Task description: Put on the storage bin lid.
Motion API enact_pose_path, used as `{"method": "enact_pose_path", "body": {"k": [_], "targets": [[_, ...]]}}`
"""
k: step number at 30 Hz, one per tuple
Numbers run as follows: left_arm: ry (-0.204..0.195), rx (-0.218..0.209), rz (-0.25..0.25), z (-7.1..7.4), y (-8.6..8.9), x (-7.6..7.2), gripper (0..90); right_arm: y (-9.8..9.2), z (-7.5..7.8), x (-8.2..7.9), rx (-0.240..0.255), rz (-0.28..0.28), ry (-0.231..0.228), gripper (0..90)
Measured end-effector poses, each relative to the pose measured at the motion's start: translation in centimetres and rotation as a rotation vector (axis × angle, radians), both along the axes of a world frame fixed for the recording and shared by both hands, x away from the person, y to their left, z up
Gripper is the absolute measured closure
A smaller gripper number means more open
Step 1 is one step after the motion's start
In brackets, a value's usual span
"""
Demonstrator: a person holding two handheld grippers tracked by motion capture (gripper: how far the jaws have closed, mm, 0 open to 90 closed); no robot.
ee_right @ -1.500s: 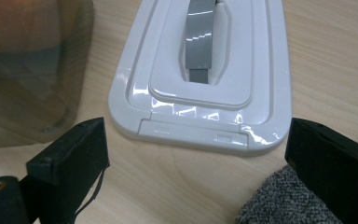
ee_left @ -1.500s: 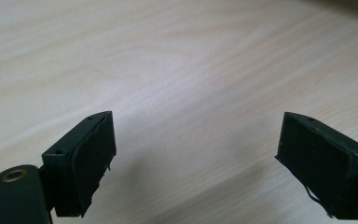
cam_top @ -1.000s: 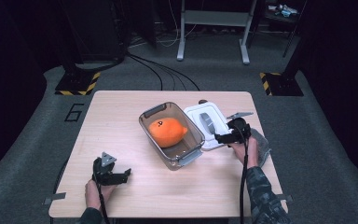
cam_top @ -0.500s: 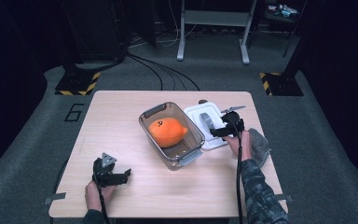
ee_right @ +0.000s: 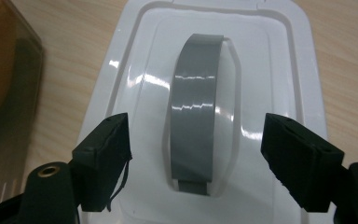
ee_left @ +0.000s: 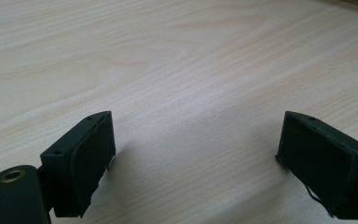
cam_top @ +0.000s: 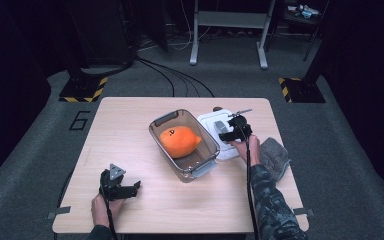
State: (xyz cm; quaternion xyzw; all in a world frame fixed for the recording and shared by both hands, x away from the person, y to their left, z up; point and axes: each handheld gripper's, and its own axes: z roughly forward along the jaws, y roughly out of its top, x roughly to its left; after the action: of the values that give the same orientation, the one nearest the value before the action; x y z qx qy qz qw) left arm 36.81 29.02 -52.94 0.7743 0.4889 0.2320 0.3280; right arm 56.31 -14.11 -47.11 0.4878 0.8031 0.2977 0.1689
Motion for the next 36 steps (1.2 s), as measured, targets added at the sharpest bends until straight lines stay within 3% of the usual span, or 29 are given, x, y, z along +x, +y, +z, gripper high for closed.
{"method": "enact_pose_path", "body": {"k": [1,10,22,36], "targets": [[0.000,0.001,0.000,0.0,0.0,0.0,10.9,0.1,-0.1,0.1,-0.002,-0.006,-0.015,25.4],[-0.018,-0.004,0.012,-0.1,-0.1,0.0,10.9,1.1,-1.2,1.2,-0.048,-0.021,0.023,40.0],[-0.019,-0.005,0.013,-0.1,-0.2,0.0,10.9,1.4,-2.2,1.6,-0.052,-0.028,0.044,65.3],[-0.018,-0.004,0.012,-0.1,-0.2,0.0,10.9,1.1,-0.9,1.1,-0.029,-0.020,0.004,66.5]]}}
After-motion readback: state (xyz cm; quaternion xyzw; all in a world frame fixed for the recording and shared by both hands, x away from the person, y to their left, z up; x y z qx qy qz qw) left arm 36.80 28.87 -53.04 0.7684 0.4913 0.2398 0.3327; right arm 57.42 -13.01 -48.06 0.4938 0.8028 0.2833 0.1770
